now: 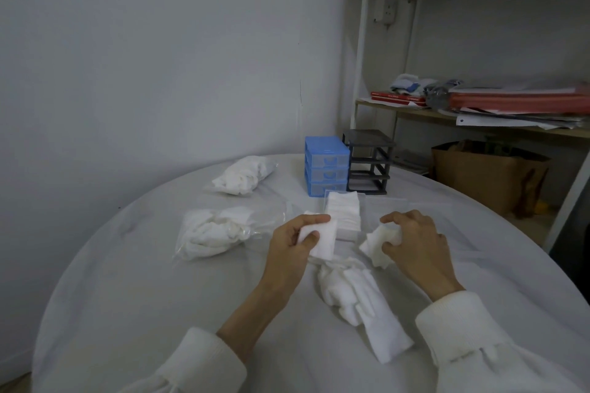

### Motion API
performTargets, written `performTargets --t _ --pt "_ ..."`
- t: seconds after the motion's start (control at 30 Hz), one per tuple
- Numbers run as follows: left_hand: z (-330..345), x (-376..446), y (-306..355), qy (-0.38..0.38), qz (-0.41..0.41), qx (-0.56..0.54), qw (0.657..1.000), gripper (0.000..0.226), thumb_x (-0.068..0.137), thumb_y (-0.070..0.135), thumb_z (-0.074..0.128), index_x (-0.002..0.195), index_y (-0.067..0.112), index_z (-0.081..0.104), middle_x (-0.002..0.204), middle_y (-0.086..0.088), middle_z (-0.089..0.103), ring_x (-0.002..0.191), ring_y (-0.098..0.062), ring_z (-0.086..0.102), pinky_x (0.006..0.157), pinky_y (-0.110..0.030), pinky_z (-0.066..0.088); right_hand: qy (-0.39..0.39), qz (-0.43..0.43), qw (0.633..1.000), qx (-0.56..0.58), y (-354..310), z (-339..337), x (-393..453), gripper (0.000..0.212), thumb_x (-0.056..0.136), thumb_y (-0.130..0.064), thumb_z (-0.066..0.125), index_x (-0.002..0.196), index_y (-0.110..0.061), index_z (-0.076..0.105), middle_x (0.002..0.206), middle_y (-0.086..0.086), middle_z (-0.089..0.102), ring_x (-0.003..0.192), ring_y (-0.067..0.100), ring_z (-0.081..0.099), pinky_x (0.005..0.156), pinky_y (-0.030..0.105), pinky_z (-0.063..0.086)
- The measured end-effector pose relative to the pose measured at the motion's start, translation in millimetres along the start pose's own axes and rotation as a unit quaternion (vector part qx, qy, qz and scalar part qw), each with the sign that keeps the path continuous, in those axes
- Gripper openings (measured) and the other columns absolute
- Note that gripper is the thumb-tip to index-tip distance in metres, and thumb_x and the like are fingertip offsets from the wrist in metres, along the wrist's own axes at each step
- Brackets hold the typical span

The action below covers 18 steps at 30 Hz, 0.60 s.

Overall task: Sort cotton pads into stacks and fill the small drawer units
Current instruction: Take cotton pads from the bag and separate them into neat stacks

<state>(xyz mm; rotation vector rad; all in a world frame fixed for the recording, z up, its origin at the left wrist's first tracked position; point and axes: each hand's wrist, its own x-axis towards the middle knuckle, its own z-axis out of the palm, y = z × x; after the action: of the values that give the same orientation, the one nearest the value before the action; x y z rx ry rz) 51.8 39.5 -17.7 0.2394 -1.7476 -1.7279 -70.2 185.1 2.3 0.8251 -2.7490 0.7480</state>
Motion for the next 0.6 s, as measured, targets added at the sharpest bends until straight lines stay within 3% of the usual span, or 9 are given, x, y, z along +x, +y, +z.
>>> performTargets --t 0.13,0.27,0.43,0.6 --pt "0.1 0.7 -1.5 0.004 -0.002 -0.002 1.000 0.035 0.089 -0.011 0.049 0.094 0.018 0.069 0.098 0.006 0.066 0.090 -0.009 0.059 0.074 -0.014 0.046 0.015 -0.011 1.000 -0.008 -1.0 -0.2 -0.8 0.024 0.083 -0.016 0.062 0.104 -0.027 0.057 0.114 -0.003 0.052 0.108 0.016 0.043 0.083 0.032 0.025" --pt "-0.6 1.5 -3.0 0.011 -0.001 0.018 1.000 0.037 0.088 -0.010 0.050 0.094 0.021 0.069 0.095 0.007 0.066 0.090 -0.010 0.058 0.078 -0.016 0.045 0.030 -0.021 0.999 0.025 -2.0 -0.9 -0.8 0.027 0.083 -0.010 0.062 0.101 -0.028 0.055 0.100 -0.008 0.052 0.103 0.014 0.044 0.080 0.029 0.019" --pt "-1.5 2.9 -6.8 0.046 -0.002 0.021 0.999 0.043 0.088 -0.011 0.047 0.099 0.027 0.064 0.110 -0.002 0.064 0.100 -0.016 0.057 0.085 -0.025 0.046 0.053 -0.040 0.994 0.087 -3.6 -1.3 1.3 0.025 0.083 -0.010 0.066 0.099 -0.026 0.055 0.096 -0.005 0.057 0.097 0.016 0.052 0.088 0.029 0.025" --pt "-4.9 3.9 -9.4 0.065 0.004 0.032 0.997 0.050 0.088 -0.013 0.041 0.102 0.029 0.064 0.115 -0.003 0.062 0.103 -0.018 0.057 0.084 -0.029 0.047 0.078 -0.076 0.944 0.312 -6.2 -2.1 3.0 0.030 0.077 0.001 0.071 0.085 -0.022 0.055 0.086 -0.011 0.060 0.080 0.008 0.057 0.066 0.008 0.044"
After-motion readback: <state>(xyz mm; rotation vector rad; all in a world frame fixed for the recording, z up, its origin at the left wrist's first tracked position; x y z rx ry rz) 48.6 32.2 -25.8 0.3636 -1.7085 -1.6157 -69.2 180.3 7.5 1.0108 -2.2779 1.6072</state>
